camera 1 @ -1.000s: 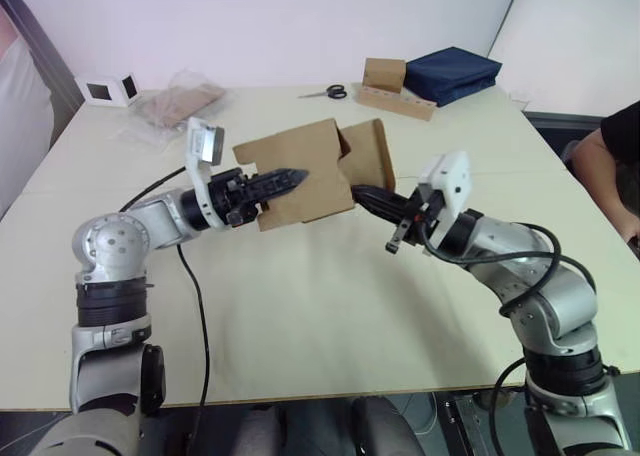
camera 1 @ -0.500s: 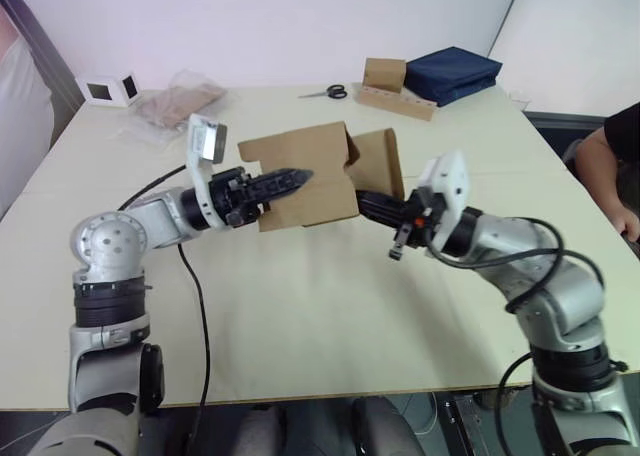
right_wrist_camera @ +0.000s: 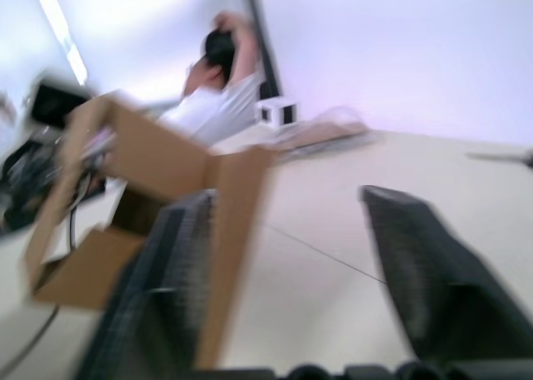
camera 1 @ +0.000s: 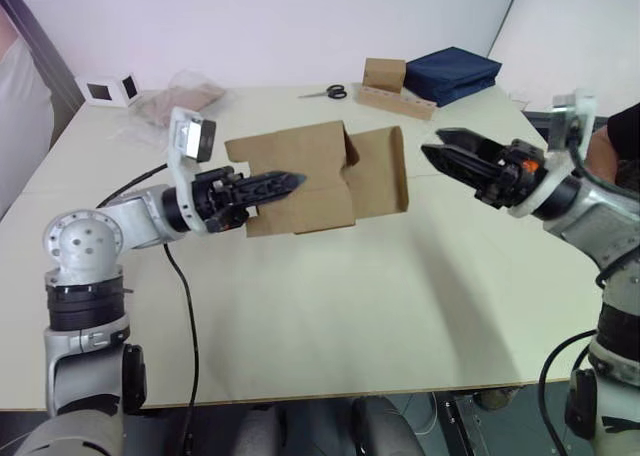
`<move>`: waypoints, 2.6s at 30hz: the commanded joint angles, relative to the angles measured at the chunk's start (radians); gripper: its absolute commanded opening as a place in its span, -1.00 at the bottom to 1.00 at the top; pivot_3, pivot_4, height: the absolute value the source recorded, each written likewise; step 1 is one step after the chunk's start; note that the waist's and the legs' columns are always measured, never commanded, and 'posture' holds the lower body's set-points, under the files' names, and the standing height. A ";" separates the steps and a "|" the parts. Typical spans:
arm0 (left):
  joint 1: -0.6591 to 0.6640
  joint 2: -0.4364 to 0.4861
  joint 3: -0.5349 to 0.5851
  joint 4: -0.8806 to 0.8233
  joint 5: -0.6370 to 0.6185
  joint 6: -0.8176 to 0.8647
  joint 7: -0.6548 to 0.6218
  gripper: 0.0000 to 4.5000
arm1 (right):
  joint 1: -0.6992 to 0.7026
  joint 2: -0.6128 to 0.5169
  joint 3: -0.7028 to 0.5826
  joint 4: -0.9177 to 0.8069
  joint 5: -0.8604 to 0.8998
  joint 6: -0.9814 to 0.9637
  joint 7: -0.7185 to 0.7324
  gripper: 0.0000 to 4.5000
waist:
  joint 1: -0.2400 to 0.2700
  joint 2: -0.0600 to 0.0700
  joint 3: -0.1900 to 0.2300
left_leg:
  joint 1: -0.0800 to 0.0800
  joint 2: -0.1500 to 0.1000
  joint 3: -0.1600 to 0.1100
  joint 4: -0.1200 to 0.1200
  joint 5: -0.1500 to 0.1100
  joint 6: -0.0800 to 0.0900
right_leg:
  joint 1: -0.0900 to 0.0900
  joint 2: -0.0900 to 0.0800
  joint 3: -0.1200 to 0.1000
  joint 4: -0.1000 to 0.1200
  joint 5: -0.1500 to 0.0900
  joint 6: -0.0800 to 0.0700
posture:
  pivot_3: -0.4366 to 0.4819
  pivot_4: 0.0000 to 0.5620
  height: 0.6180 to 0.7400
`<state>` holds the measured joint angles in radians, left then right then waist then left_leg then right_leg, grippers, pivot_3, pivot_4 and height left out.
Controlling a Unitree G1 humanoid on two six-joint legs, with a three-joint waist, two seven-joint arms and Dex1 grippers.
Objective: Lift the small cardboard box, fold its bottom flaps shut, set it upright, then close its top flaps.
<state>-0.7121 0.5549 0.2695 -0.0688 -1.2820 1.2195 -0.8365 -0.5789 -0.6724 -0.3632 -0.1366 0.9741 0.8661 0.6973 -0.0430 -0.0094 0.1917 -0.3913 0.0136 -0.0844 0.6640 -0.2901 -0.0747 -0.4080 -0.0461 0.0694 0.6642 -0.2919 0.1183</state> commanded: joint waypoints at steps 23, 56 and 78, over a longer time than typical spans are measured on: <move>-0.020 0.008 -0.002 0.001 -0.040 -0.038 0.019 -1.00 | 0.036 0.140 0.049 -0.229 0.295 0.104 -0.184 0.99 | 0.000 0.001 0.000 | 0.000 0.000 0.000 0.000 0.000 0.000 | 0.000 0.000 0.000 0.000 0.000 0.000 | -0.05 -0.47 1.00; -0.018 0.004 -0.008 0.003 0.006 -0.066 0.003 -1.00 | 0.066 0.152 0.122 -0.244 0.596 0.055 -0.357 0.88 | 0.000 0.001 0.000 | 0.000 0.000 0.000 0.000 0.000 0.000 | 0.000 0.000 0.000 -0.001 0.000 0.000 | -0.05 -0.47 1.00; -0.014 0.010 -0.005 0.001 0.010 -0.071 -0.004 -1.00 | 0.055 0.143 0.142 -0.242 0.492 0.023 -0.333 -0.31 | 0.000 0.001 0.000 | 0.000 0.000 0.000 -0.001 0.000 0.000 | 0.000 0.000 0.000 -0.001 0.000 0.000 | -0.05 -0.47 1.00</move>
<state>-0.7175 0.5542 0.2498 -0.0415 -1.2652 1.1653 -0.8314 -0.5068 -0.5228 -0.2061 -0.3507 1.4568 0.9065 0.3526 -0.0432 -0.0089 0.1920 -0.3917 0.0138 -0.0845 0.6634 -0.2902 -0.0747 -0.4085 -0.0459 0.0696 0.6634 -0.2920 0.1183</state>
